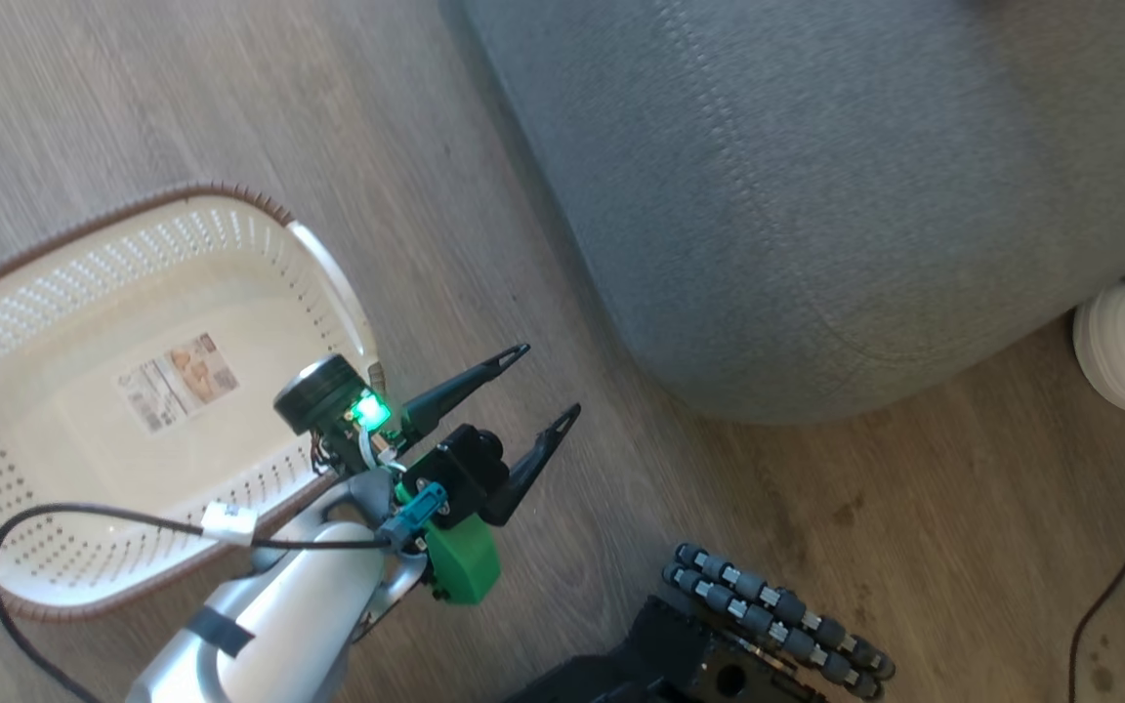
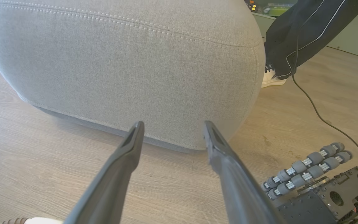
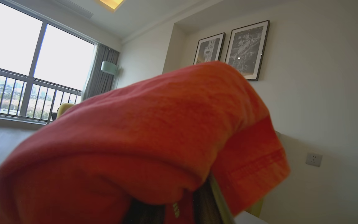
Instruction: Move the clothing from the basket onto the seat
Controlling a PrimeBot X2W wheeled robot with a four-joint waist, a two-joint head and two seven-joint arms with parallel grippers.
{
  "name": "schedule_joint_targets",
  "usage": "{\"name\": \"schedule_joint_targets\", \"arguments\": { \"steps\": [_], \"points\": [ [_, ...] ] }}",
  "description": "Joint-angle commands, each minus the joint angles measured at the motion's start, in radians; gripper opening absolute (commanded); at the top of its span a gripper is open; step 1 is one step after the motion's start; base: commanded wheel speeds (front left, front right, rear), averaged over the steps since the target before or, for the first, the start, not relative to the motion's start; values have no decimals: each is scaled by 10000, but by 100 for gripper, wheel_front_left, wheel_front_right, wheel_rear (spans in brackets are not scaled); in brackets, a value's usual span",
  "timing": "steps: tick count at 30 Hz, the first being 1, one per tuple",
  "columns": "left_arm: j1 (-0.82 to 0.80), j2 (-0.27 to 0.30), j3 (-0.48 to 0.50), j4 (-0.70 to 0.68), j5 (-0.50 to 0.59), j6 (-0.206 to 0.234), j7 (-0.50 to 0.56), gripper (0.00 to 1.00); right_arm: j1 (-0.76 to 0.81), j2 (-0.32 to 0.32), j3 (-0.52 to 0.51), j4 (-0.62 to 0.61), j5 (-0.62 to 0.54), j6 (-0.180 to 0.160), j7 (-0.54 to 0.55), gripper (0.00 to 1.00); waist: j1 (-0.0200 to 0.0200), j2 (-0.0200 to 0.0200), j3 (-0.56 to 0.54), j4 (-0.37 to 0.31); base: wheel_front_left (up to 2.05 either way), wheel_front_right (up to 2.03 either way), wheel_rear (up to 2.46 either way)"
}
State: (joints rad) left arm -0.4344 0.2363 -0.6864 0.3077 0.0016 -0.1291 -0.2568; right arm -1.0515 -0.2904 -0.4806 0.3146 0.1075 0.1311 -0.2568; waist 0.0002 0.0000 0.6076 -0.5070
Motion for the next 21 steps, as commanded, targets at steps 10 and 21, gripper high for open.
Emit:
{"name": "schedule_joint_targets", "arguments": {
  "steps": [10, 21],
  "points": [
    [-599, 126, -99, -368, 181, 138, -49, 100, -1711, -819, -2452, 1473, -1528, -4, -49, 0, -2, 0, 1090, 782, 0, 0, 0],
    [-853, 132, -181, -682, 58, 321, -49, 100, -2241, -430, -2508, 3714, -2423, -4, -49, 0, -2, 0, 1806, 1278, 0, 0, 0]
  ]
}}
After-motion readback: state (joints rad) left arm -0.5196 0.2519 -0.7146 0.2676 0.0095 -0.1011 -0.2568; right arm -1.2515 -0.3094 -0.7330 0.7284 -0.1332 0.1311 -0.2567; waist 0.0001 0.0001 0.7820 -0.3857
